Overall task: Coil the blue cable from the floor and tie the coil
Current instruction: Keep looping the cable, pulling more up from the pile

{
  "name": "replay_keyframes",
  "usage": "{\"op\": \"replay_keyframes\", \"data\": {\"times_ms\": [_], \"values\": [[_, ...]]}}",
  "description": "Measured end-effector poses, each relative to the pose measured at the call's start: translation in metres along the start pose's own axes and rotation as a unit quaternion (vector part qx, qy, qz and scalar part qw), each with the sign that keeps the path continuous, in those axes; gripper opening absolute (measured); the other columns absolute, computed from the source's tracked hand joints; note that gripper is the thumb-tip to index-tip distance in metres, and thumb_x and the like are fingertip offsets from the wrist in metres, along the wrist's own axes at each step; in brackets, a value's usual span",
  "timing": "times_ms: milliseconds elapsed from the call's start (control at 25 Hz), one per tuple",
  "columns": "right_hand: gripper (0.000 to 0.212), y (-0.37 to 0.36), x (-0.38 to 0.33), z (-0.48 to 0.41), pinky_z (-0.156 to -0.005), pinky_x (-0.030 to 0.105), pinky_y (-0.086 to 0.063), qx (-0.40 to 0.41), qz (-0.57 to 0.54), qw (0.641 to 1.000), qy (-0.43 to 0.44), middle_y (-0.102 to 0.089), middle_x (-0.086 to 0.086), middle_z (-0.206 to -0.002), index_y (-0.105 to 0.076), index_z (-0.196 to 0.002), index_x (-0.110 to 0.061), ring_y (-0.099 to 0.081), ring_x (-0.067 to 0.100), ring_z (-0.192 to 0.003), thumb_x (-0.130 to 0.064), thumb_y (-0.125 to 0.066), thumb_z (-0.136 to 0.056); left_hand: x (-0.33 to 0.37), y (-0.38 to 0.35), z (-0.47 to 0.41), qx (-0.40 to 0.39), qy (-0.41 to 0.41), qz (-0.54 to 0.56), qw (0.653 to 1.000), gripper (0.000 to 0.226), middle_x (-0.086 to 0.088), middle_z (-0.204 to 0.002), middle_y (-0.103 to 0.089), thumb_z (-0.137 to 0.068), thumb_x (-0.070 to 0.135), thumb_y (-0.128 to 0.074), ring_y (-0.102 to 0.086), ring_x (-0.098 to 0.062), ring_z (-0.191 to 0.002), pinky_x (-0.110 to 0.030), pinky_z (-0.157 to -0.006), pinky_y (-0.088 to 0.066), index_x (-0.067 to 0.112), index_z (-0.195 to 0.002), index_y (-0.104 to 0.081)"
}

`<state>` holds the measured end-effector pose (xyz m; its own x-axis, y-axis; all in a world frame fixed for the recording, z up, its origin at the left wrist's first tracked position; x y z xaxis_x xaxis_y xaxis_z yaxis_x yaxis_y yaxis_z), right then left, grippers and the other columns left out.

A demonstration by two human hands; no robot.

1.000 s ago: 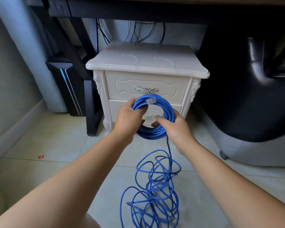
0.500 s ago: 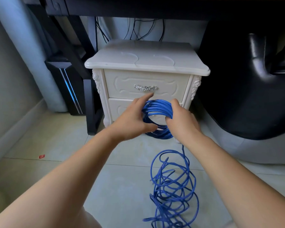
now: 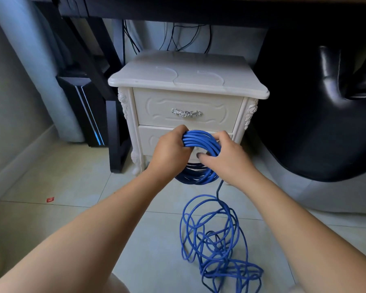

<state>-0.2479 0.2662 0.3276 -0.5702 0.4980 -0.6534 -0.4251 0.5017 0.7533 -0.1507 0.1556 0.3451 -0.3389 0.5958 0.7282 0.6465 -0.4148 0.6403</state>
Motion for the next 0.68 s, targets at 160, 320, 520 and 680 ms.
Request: {"op": "replay_keyframes", "data": {"times_ms": [160, 320, 520, 680], "values": [[0.057, -0.016, 0.018, 0.005, -0.071, 0.034, -0.059, -0.080, -0.141, 0.985, -0.050, -0.068, -0.012, -0.091, -0.048, -0.114, -0.037, -0.068, 0.010, -0.078, -0.050, -0.080, -0.068, -0.015, 0.008, -0.003, 0.032, 0.060, 0.081, 0.994, 0.013, 0.001, -0.064, -0.050, -0.090, 0.014, -0.055, -0.048, -0.021, -0.064, -0.033, -0.060, -0.046, 0.015, -0.079, -0.050], [0.044, -0.020, 0.015, 0.012, -0.059, 0.018, -0.046, -0.115, -0.204, 0.970, -0.060, -0.063, -0.008, -0.092, -0.051, -0.109, -0.034, -0.060, 0.006, -0.069, -0.051, -0.075, -0.077, -0.039, 0.007, 0.001, 0.075, 0.191, 0.274, 0.940, 0.015, -0.003, -0.068, -0.047, -0.093, 0.024, -0.057, -0.047, -0.018, -0.063, -0.048, -0.082, -0.057, 0.013, -0.082, -0.054], [0.048, -0.027, 0.005, 0.014, -0.071, 0.029, -0.055, -0.083, -0.284, 0.953, -0.058, -0.061, -0.009, -0.097, -0.048, -0.118, -0.030, -0.063, 0.008, -0.089, -0.043, -0.075, -0.080, -0.048, -0.015, 0.014, 0.084, 0.325, 0.450, 0.828, 0.016, -0.001, -0.061, -0.042, -0.094, 0.027, -0.060, -0.043, -0.015, -0.053, -0.031, -0.059, -0.043, 0.014, -0.087, -0.054], [0.034, -0.033, 0.010, 0.010, -0.077, 0.041, -0.061, -0.054, -0.367, 0.923, -0.100, -0.058, 0.000, -0.099, -0.049, -0.109, -0.021, -0.066, 0.018, -0.091, -0.022, -0.072, -0.084, -0.041, -0.032, 0.022, 0.076, 0.351, 0.516, 0.778, 0.019, 0.000, -0.059, -0.043, -0.095, 0.029, -0.060, -0.044, -0.015, -0.054, -0.032, -0.060, -0.042, 0.011, -0.094, -0.054]]}}
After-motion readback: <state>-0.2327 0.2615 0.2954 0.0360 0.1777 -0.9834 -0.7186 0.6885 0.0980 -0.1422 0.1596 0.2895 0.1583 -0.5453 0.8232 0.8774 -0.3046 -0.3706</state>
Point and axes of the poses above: each hand's wrist, its own z-axis away from the middle knuckle, its own y-axis out of the back of the hand, x = y × z, the point moved 8 cm from there along -z, towards the middle knuckle
